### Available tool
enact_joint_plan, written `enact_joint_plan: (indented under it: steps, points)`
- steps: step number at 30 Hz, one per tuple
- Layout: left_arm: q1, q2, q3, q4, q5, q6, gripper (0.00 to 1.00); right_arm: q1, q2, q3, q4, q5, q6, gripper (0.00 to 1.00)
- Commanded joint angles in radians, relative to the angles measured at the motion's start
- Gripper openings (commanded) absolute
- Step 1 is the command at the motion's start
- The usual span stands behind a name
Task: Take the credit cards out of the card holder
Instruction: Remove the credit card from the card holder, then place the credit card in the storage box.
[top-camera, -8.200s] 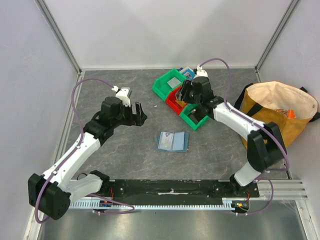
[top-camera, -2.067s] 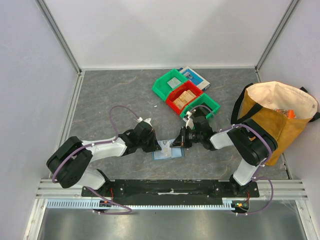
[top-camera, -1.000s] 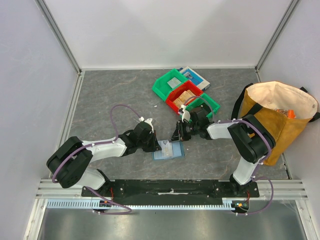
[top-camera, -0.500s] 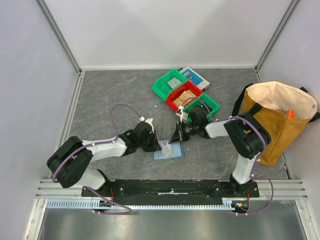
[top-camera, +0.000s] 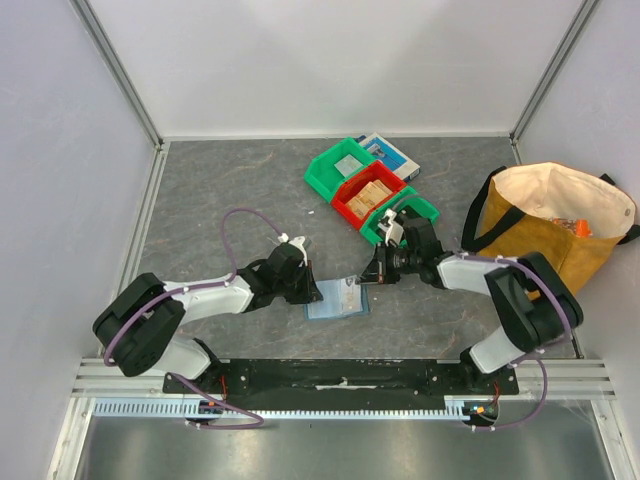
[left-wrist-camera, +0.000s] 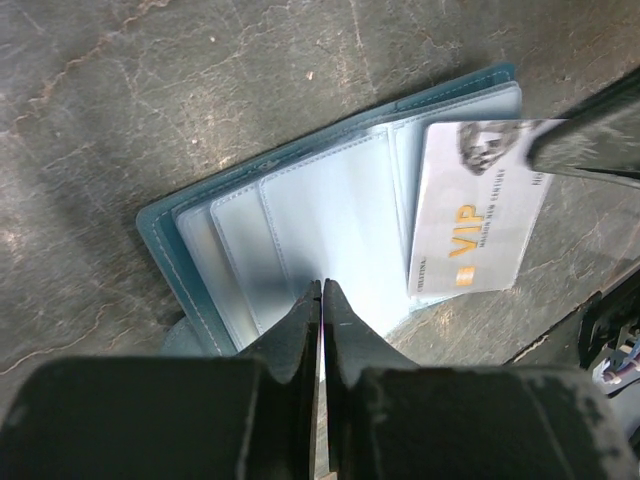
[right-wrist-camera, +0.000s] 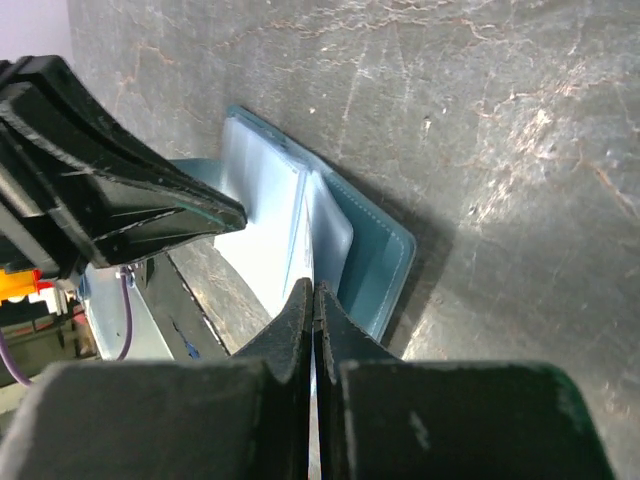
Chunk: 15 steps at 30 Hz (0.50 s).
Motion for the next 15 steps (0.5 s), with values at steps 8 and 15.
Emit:
enact_joint_plan:
  steps: [8,15]
  points:
    - [0.006,-0.261,0.022,-0.073,-0.100,-0.043,0.77,-0.003,-0.400,-0.126,0.152,0.224,0.213,0.00]
    - [0.006,-0.450,-0.051,0.135,-0.088,-0.139,0.85,0.012,-0.559,-0.237,0.432,0.350,0.437,0.00]
